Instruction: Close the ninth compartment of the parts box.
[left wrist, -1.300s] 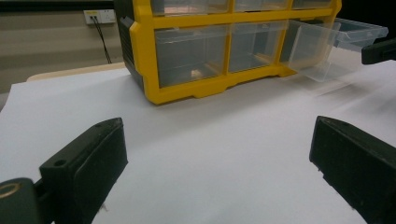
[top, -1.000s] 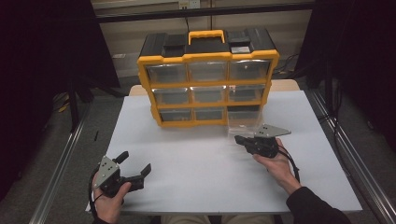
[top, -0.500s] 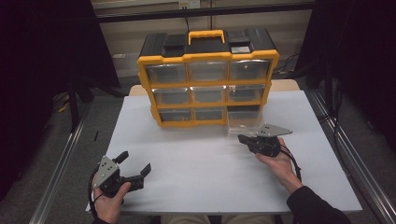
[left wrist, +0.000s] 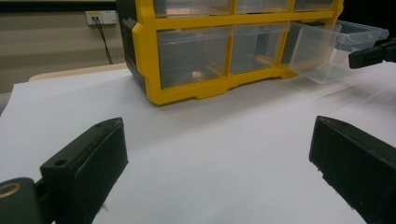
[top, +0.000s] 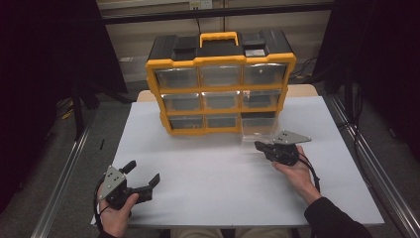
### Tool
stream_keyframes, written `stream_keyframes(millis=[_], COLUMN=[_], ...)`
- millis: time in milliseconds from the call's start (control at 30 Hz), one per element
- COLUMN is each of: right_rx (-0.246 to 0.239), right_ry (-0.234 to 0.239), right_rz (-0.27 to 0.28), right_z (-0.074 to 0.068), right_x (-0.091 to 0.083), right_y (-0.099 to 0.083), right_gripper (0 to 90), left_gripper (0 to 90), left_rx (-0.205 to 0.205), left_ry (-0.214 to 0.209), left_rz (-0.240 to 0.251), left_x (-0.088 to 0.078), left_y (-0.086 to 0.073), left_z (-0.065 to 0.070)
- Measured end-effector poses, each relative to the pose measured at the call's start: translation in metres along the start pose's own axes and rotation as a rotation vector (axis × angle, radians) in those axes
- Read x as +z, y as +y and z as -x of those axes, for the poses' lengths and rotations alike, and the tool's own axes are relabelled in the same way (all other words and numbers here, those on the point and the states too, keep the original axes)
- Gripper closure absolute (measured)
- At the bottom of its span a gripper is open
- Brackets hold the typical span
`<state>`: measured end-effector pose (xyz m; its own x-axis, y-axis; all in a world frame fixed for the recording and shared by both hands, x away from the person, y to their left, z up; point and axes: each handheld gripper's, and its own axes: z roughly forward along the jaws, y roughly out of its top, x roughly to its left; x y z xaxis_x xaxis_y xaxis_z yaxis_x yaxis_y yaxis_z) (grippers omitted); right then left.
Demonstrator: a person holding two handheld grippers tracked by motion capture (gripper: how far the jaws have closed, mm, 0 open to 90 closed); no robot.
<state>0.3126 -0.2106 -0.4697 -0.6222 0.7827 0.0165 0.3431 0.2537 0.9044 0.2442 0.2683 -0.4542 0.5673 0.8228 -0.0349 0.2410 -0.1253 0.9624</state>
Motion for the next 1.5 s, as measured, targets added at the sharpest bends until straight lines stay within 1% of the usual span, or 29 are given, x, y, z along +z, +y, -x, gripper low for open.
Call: stream_keyframes(millis=[333, 400, 600, 733, 1000, 1033, 1100, 1133, 1233, 1267, 1433, 1500], right_rx=[0.003, 0.003, 0.002, 0.010, 0.001, 0.001, 0.004, 0.005, 0.006, 0.006, 0.011, 0.009], right_ry=[-0.013, -0.017, -0.023, -0.030, -0.036, -0.038, -0.041, -0.044, -0.042, -0.042, -0.050, -0.050], right_rz=[0.003, 0.004, 0.005, 0.005, 0.011, 0.011, 0.010, 0.009, 0.007, 0.007, 0.005, 0.009], right_z=[0.003, 0.003, 0.004, 0.004, 0.006, 0.006, 0.007, 0.007, 0.008, 0.008, 0.010, 0.011], right_x=[0.002, 0.003, 0.004, 0.005, 0.007, 0.007, 0.007, 0.007, 0.008, 0.008, 0.010, 0.012], right_y=[0.000, 0.000, 0.000, 0.000, 0.000, 0.000, 0.000, 0.000, 0.001, 0.001, 0.002, 0.003], right_gripper=[90.0, 90.0, 90.0, 90.0, 90.0, 90.0, 90.0, 90.0, 90.0, 90.0, 90.0, 90.0], left_gripper=[3.8, 3.8, 3.8, 3.8, 3.8, 3.8, 3.8, 3.8, 3.8, 3.8, 3.8, 3.8], left_rx=[0.006, -0.003, 0.000, 0.001, 0.006, 0.001, 0.004, -0.003, -0.002, 0.005, 0.006, 0.000], left_ry=[-0.001, 0.001, 0.001, 0.001, 0.002, 0.001, 0.004, 0.003, 0.003, 0.004, 0.010, 0.001], left_rz=[0.000, 0.001, 0.000, 0.000, -0.002, 0.000, 0.001, 0.002, 0.002, 0.001, 0.005, 0.004], left_x=[0.000, 0.000, 0.000, 0.000, 0.000, 0.000, 0.000, 0.000, 0.000, 0.000, -0.001, 0.000], left_y=[0.000, 0.000, 0.000, 0.000, 0.000, 0.000, 0.000, 0.000, 0.000, 0.000, 0.000, 0.000], left_z=[0.000, 0.001, 0.000, 0.000, -0.001, 0.000, -0.001, 0.000, -0.001, -0.001, -0.001, -0.001])
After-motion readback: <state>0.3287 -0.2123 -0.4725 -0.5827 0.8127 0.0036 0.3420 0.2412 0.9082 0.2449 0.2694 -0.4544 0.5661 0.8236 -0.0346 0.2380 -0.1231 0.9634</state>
